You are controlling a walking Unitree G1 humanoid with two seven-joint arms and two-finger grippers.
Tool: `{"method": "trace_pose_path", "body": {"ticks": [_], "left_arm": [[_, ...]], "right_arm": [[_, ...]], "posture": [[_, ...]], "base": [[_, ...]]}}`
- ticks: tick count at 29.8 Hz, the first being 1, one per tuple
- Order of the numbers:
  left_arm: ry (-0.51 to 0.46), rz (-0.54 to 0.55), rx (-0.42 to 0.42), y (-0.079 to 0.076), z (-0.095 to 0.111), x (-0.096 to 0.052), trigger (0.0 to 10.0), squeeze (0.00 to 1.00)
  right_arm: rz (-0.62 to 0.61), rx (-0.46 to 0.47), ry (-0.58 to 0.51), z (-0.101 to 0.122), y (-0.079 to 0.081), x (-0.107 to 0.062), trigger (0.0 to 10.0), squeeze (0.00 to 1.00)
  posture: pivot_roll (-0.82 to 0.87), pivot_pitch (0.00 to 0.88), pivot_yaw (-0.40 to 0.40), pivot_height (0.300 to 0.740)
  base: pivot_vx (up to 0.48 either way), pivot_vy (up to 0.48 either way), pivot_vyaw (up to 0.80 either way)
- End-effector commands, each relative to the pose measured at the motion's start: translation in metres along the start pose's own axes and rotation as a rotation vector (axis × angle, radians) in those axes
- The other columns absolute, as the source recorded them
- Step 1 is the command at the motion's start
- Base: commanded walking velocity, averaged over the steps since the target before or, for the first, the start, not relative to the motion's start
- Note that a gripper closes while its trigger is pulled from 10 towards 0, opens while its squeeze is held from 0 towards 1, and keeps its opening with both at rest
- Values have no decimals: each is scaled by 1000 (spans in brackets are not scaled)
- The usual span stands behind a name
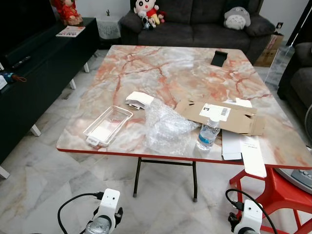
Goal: Picking trash to rubbish bin
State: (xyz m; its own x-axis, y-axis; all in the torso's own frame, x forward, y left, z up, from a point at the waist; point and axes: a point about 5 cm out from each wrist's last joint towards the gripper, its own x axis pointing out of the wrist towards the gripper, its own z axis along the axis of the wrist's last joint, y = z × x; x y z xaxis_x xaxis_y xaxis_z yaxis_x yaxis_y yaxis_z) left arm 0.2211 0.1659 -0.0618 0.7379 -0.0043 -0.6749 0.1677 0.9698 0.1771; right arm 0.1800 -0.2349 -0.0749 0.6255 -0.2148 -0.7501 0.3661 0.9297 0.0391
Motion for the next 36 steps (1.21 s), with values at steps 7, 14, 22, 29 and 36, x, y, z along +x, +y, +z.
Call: {"method": "trace_pose_path", "body": {"ticks": [7, 14, 22, 29, 36], "left_arm": [[-222, 32, 59, 4, 35, 2, 10000, 1000], [-438, 11, 122, -2, 79, 1, 10000, 1000], [-593, 48, 123, 2, 100, -9, 10000, 1000], [-781, 61, 151, 4, 127, -30, 10000, 0], [-952, 8, 128, -13, 183, -42, 10000, 0]], "right_arm": [[2, -2, 5, -2, 0, 0, 10000, 0], [7, -1, 10, -4, 1, -1, 10000, 0], [4, -2, 18, -7, -1, -2, 10000, 0], [8, -8, 23, -9, -3, -2, 10000, 0], [9, -10, 19, -7, -3, -2, 10000, 0]], "posture": [[-33, 30, -30, 740], [-32, 32, -23, 740], [-36, 27, -13, 740], [-29, 27, -21, 740], [-33, 26, -30, 740]], "base": [[0, 0, 0], [0, 0, 0], [0, 0, 0], [0, 0, 0], [0, 0, 0]]}}
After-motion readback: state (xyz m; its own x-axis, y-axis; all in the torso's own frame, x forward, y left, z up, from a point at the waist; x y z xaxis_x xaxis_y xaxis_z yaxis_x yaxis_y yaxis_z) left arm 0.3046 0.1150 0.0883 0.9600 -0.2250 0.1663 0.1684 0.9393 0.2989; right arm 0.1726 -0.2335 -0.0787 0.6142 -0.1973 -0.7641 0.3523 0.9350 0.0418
